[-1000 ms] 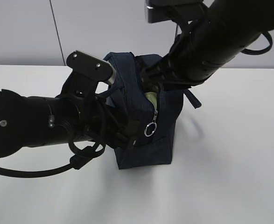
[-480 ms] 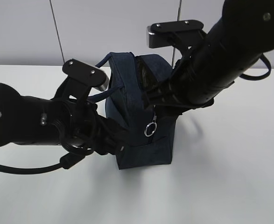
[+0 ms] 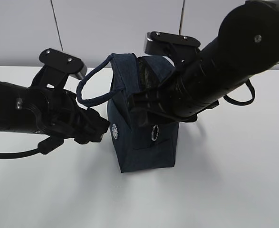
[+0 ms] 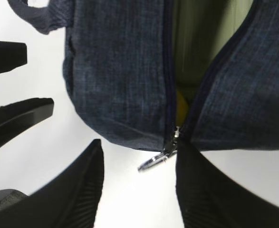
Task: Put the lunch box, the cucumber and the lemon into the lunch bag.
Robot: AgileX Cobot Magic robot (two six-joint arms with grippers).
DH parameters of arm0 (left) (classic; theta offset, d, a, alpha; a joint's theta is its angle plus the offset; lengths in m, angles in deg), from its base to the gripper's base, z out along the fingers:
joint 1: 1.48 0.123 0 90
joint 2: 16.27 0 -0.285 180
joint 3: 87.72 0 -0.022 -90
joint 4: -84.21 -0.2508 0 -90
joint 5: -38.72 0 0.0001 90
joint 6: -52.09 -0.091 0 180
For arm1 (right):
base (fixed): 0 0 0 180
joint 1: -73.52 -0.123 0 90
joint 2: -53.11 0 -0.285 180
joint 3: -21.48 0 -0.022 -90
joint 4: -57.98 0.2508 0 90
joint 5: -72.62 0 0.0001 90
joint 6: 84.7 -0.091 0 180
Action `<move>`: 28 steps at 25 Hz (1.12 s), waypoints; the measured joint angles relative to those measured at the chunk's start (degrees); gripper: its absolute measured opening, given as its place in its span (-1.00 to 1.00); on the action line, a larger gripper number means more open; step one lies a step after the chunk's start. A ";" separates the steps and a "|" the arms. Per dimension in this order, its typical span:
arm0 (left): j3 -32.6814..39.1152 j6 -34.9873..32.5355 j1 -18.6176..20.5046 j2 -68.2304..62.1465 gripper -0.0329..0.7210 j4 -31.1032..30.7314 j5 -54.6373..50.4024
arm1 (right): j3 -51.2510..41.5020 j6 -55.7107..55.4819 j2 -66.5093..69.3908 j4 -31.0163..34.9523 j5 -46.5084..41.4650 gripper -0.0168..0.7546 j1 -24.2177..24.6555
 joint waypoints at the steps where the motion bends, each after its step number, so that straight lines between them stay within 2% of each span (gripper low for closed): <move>1: 0.00 -0.10 0.00 0.04 0.14 -0.12 -0.05 | 0.00 0.00 0.42 0.36 0.09 0.01 0.00; 13: 0.00 -0.21 0.00 0.17 0.14 -0.45 -0.35 | 0.00 -0.19 1.92 0.80 0.42 0.01 0.00; 19: 0.00 -0.21 0.00 0.17 0.12 -0.45 -0.35 | 0.00 -2.88 1.92 -2.97 -0.21 0.00 0.00; 28: 0.00 -0.21 0.00 0.17 0.10 -0.45 -0.35 | -0.51 -3.89 1.92 -4.59 -1.79 -0.13 0.00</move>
